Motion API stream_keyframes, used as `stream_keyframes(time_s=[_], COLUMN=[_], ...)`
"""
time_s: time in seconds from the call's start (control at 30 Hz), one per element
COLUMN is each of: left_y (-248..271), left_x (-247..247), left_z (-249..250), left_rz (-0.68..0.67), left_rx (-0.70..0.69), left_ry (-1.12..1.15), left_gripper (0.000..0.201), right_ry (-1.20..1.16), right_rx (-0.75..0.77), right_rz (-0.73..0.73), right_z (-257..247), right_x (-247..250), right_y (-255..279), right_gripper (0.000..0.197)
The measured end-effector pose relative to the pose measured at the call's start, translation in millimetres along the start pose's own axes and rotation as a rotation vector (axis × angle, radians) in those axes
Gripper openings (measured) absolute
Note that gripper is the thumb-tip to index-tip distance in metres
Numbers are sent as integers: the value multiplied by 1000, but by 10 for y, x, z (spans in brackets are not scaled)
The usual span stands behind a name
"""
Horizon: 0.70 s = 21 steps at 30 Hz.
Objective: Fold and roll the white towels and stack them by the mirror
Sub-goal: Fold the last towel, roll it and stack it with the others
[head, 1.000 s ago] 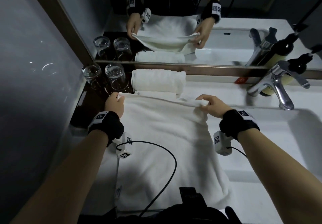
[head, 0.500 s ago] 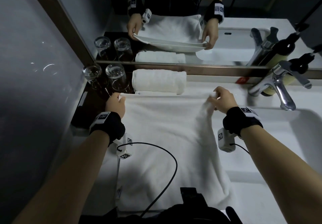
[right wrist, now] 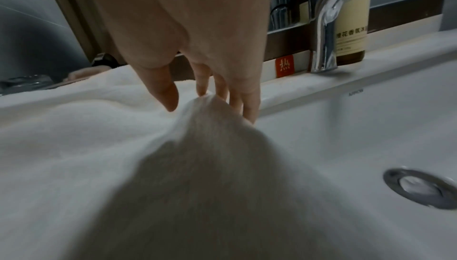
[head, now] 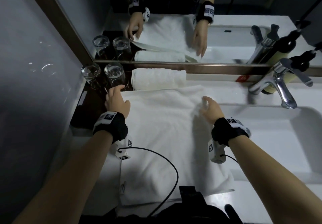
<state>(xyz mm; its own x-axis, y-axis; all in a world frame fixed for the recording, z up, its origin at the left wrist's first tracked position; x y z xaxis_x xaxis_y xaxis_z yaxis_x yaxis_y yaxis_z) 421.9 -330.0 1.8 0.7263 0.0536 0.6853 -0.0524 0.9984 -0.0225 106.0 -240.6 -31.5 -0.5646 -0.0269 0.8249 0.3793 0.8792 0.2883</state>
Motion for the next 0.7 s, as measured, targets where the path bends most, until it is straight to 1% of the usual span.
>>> stream_keyframes(time_s=[0.07,0.1,0.17,0.23,0.27,0.33,0.43,0.53,0.6,0.7], left_y=[110,174,300,425,486,614,817,1042,1197,1395], left_x=[-64,-102,-174,-244,-282,-362,-493,-629,-710,-823], left_z=[88,136,223,287,308,324,321,322,307,262], left_rz=[-21,-36,-56,-94,-126,-207,-353,-522,-629,-744], left_rx=[-95,-156,-269,-337,-361,-403,-444,-469,-449,-390], left_ry=[-59,-84,-152,-198,-205,-196,-128,-126,-114,-56], left_gripper=[53,53,53,53,52,49,43,37,34,28], right_ry=[14,13,39,108,127,126,75,42,55,93], right_rx=[-45,-96,-189,-221,-225,-229,-240,-247,-252,-258], right_rz=[2,-17,-112,-210,-234,-230,-197,-204,-222,-264], right_z=[48,90,202,310,360,449,552,619,681,795], right_x=[-44,-53,-81,-106,-117,-130,-140,-141,-146,-159], right_y=[103,164,299,470,559,728,945,1149,1280,1443], right_gripper=[47,50,54,46,42,38,37,38,37,28])
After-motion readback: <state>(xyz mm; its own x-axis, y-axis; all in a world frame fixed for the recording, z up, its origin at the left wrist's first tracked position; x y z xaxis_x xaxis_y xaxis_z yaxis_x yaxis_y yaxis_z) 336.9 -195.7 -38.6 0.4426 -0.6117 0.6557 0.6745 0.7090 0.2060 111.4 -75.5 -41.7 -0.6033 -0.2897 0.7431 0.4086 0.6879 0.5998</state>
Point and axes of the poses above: each hand's wrist, its own y-axis away from the middle knuckle, its own x-axis out of the back of the hand, z = x × y, the point moved 2 cm from there along -y, towards the middle knuckle, and after that the axes turned 10 degrees about y, right-handed, at the moved point
